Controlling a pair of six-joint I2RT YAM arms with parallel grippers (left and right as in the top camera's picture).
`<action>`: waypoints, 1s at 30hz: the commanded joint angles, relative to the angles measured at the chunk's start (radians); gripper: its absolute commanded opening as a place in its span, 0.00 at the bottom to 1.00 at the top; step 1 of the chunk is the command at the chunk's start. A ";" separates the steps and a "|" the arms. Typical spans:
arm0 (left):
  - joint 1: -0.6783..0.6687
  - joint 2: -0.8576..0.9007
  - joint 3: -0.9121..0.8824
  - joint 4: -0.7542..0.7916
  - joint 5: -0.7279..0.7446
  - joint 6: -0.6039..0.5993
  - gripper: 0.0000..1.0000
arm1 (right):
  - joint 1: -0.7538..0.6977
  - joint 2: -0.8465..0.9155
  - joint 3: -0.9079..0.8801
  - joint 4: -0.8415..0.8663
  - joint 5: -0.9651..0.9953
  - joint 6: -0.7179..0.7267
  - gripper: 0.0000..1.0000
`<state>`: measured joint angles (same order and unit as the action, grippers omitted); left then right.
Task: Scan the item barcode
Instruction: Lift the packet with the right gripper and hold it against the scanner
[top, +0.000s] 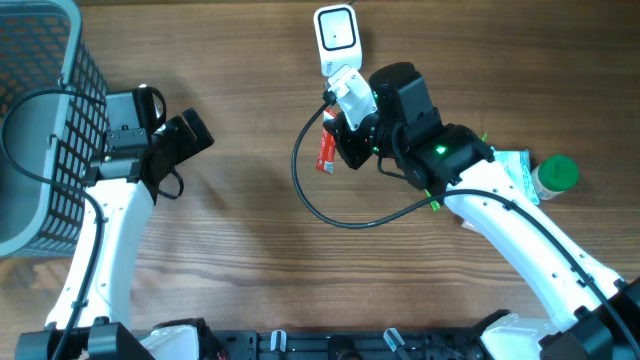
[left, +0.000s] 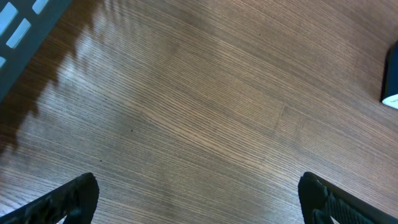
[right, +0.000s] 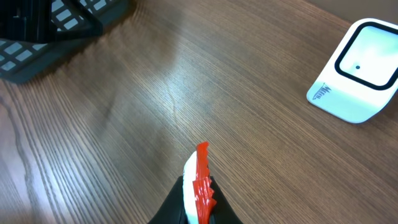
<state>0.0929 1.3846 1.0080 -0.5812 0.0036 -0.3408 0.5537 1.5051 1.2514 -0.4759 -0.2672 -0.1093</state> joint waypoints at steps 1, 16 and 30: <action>0.004 0.003 0.000 0.000 -0.016 0.020 1.00 | 0.002 -0.018 -0.001 0.005 0.004 0.069 0.04; 0.004 0.003 0.000 0.000 -0.016 0.020 1.00 | 0.022 -0.017 -0.001 0.032 0.005 0.139 0.04; 0.004 0.003 0.000 0.000 -0.016 0.019 1.00 | 0.022 -0.017 0.035 0.076 0.126 0.138 0.04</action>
<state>0.0929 1.3846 1.0080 -0.5812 0.0032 -0.3408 0.5728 1.5051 1.2514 -0.4088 -0.2108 0.0154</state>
